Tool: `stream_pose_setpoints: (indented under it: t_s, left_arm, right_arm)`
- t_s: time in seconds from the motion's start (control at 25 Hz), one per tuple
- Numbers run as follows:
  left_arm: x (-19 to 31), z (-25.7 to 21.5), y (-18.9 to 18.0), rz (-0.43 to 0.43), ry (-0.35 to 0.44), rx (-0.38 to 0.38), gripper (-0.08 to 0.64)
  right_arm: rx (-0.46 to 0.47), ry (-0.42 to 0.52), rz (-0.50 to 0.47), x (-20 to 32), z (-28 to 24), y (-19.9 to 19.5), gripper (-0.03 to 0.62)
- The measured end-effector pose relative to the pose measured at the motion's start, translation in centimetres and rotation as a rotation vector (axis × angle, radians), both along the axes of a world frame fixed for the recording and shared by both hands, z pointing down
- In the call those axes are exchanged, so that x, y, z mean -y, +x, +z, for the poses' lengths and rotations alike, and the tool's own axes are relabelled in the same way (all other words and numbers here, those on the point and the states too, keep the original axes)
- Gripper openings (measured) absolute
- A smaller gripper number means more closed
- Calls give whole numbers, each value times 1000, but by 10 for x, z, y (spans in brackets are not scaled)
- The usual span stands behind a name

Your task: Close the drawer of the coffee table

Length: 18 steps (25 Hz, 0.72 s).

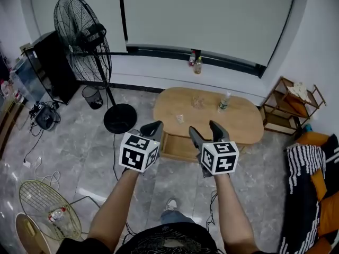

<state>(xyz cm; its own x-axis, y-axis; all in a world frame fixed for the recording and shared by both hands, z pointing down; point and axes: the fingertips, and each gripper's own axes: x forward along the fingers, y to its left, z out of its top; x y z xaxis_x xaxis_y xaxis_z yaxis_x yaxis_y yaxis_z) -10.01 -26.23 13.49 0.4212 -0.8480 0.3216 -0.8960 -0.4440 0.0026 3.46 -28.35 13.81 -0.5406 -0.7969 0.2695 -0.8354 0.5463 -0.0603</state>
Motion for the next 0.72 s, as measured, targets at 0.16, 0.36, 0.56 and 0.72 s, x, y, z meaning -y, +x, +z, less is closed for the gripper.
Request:
stream_pose_setpoints:
  t_s: [0.16, 0.36, 0.56, 0.72]
  left_arm:
    - [25, 12, -2, 6, -15, 2, 0]
    - [42, 28, -8, 15, -30, 2, 0]
    - [46, 54, -7, 49, -27, 13, 0]
    - [49, 87, -16, 69, -23, 24, 0]
  right_arm:
    - [0, -11, 3, 26, 9, -4, 318]
    - [8, -16, 19, 44, 20, -6, 319]
    - [8, -10, 34, 45, 45, -10, 319]
    - [13, -4, 53, 46, 76, -13, 318]
